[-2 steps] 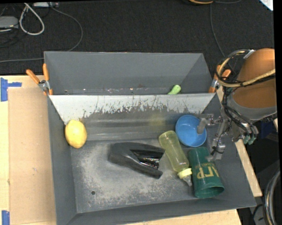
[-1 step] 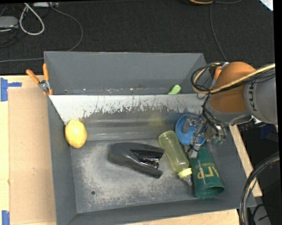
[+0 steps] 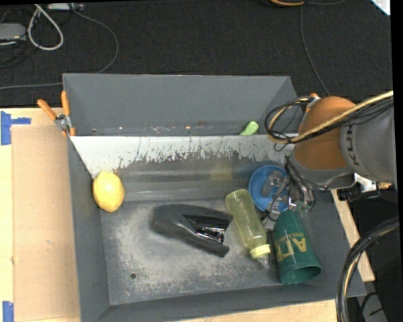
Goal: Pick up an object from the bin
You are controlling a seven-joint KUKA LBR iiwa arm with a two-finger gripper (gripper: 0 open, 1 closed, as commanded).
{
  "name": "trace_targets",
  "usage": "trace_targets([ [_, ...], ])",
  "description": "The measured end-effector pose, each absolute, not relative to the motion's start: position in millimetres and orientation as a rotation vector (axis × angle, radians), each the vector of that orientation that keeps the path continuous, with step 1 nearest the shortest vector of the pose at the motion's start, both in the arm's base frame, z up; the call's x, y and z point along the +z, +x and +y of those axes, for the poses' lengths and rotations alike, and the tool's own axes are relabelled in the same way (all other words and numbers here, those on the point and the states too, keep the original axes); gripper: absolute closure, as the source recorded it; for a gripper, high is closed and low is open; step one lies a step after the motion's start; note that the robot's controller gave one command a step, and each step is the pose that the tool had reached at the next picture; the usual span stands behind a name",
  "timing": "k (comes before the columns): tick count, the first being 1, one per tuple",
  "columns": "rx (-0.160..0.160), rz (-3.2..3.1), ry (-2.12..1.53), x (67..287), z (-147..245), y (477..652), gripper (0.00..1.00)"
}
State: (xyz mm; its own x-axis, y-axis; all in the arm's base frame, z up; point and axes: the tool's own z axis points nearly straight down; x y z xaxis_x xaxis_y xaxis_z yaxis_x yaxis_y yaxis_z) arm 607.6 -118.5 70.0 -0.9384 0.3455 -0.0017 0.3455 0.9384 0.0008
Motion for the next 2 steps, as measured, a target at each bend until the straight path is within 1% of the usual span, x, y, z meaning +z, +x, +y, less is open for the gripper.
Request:
trace_targets([
  [1, 0.032, 3.132, 0.292, 65.6, -123.7, 615.6, 0.0],
  [2, 0.003, 3.094, 0.538, 69.7, -118.3, 608.3, 0.0],
])
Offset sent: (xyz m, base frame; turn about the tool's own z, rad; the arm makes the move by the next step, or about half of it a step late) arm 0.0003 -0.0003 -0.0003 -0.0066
